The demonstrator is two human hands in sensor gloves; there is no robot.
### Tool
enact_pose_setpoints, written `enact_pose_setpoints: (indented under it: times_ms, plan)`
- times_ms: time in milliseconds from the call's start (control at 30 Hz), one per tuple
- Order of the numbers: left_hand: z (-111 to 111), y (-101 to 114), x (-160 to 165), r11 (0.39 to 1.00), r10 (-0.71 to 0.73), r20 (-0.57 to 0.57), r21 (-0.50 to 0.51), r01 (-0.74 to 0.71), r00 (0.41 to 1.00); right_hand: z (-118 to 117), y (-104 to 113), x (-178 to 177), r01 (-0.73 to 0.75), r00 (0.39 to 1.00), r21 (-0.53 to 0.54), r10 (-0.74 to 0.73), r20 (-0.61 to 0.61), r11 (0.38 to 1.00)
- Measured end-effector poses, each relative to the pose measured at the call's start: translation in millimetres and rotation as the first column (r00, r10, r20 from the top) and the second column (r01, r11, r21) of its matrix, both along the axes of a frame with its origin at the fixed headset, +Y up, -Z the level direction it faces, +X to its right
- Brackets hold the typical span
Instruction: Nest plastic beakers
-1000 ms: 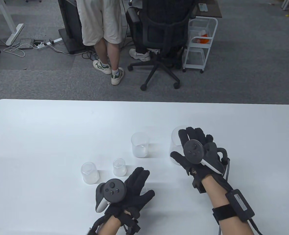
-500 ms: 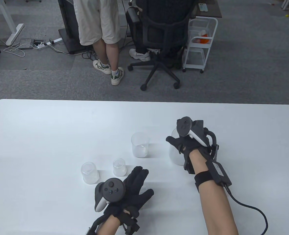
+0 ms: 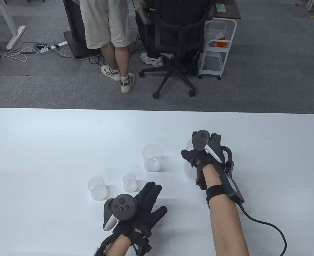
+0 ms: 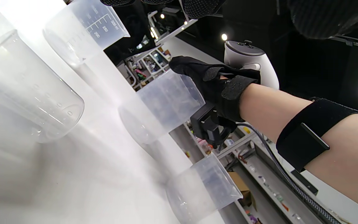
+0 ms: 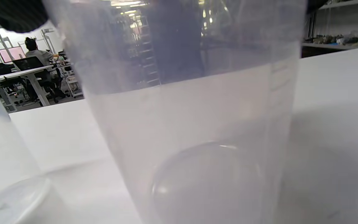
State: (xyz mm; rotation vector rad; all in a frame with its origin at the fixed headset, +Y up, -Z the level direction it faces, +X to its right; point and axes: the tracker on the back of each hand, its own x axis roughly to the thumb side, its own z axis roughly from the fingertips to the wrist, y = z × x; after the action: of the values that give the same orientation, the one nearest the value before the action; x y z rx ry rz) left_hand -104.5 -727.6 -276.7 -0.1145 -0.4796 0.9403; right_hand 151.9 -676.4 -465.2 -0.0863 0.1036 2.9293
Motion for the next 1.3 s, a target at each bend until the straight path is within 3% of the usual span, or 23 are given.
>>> enact_pose_setpoints:
  times_ms: [167, 300, 500, 667, 800, 1000, 1300]
  plan:
    - [0.5, 0.8, 1.0, 1.000, -0.003, 0.002, 0.010, 0.003, 1.000, 8.4, 11.7, -5.9, -0.030, 0.998, 0.060, 0.033, -0.049, 0.998]
    - [0.7, 0.6, 1.5, 1.000, 0.000, 0.004, 0.013, 0.000, 1.000, 23.8, 44.7, -10.8, -0.049, 0.990, 0.128, 0.065, -0.126, 0.991]
    - [0.5, -2.8, 4.1, 1.000, -0.029, 0.012, 0.005, 0.029, 1.000, 64.1, 96.2, -11.4, -0.040, 0.958, 0.207, 0.096, -0.271, 0.978]
    - [0.8, -2.4, 4.1, 0.999, -0.029, 0.009, 0.014, 0.028, 1.000, 103.6, 114.9, -8.1, -0.005, 0.921, 0.202, 0.083, -0.380, 0.979]
    - [0.9, -2.5, 4.2, 0.999, -0.034, 0.007, 0.015, 0.034, 0.999, 129.4, 110.3, -7.2, 0.017, 0.895, 0.177, 0.064, -0.442, 0.984]
    - [1.1, -2.5, 3.6, 0.999, -0.031, 0.003, 0.008, 0.031, 1.000, 161.3, 77.9, -10.7, 0.037, 0.855, 0.125, 0.034, -0.518, 0.991]
    - [1.0, -2.9, 3.1, 0.999, -0.033, 0.000, -0.002, 0.033, 0.999, 172.9, 28.6, -20.0, 0.046, 0.833, 0.045, -0.013, -0.554, 0.998]
